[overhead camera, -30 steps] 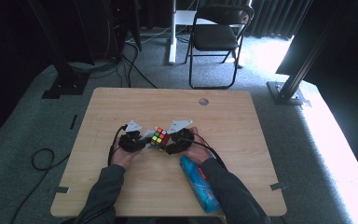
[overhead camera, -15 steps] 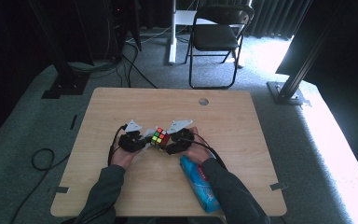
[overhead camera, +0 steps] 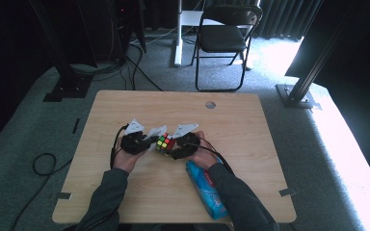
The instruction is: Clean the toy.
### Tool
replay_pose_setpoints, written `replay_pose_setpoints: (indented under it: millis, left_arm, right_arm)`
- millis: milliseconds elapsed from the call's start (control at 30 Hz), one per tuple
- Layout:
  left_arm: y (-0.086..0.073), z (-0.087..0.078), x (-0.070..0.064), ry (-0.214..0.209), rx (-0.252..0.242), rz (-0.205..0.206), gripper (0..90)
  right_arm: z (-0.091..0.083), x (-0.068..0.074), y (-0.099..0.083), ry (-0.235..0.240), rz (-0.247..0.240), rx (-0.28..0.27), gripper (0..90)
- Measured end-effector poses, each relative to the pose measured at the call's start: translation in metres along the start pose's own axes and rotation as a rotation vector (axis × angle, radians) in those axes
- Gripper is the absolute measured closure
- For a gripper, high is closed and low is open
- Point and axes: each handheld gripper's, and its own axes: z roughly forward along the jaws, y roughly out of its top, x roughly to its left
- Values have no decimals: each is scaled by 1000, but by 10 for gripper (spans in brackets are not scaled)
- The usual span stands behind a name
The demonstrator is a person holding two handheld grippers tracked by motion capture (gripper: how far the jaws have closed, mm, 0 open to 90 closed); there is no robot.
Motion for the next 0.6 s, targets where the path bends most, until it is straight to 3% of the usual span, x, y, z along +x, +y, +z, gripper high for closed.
replay_pose_setpoints:
  millis: [267, 600]
  left_arm:
    - [-3, -1, 0, 2, 2, -8, 832]
    - [-23, 7, 6, 4, 63, -34, 832]
  right_arm:
    - [0, 0, 0, -4, 3, 1, 344]
    - [0, -1, 0, -11, 14, -1, 345]
